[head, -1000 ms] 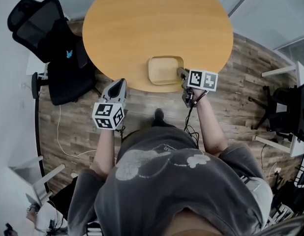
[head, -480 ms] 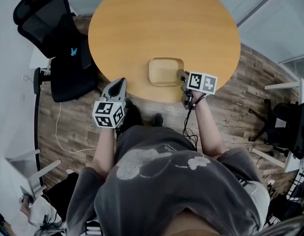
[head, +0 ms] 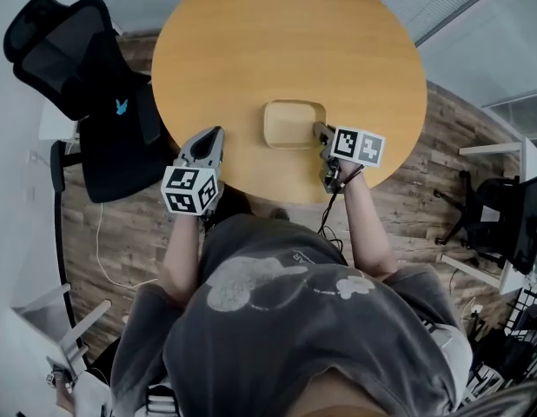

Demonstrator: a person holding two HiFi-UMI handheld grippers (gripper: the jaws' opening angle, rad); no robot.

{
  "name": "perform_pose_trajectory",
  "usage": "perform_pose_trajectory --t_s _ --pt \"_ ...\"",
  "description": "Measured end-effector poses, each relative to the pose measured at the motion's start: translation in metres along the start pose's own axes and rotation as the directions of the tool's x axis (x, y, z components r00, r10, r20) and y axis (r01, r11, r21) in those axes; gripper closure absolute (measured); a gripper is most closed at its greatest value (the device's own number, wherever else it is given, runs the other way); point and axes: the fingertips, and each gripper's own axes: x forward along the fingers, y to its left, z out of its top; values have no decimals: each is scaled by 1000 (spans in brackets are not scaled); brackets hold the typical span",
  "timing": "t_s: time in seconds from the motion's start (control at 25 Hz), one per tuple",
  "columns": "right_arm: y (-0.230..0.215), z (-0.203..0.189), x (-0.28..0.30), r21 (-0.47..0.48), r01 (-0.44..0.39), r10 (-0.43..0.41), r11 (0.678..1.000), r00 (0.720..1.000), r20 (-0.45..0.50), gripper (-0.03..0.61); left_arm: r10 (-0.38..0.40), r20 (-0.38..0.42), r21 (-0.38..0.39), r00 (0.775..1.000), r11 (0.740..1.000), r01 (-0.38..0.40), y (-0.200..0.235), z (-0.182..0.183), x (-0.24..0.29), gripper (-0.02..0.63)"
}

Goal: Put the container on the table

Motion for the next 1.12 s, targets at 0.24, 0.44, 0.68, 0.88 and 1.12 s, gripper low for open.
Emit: perform_pose_trajectory --t_s 0.24,0.44,0.68,0.88,1.12 --pt "26 44 55 19 47 -47 999 998 32 575 -70 -32 -16 997 997 69 65 20 37 618" --pt "45 72 105 17 84 -84 996 996 6 575 -86 -42 -43 995 996 84 118 35 65 618" --pt "62 103 167 2 139 -139 990 990 -19 575 -94 -64 -54 994 994 90 178 43 96 618" --pt "68 129 213 17 179 -179 984 983 -38 575 -88 -85 -55 992 995 84 223 48 121 618" --pt "68 168 253 27 244 -243 970 970 -25 575 -101 -100 -67 990 993 95 256 55 151 618"
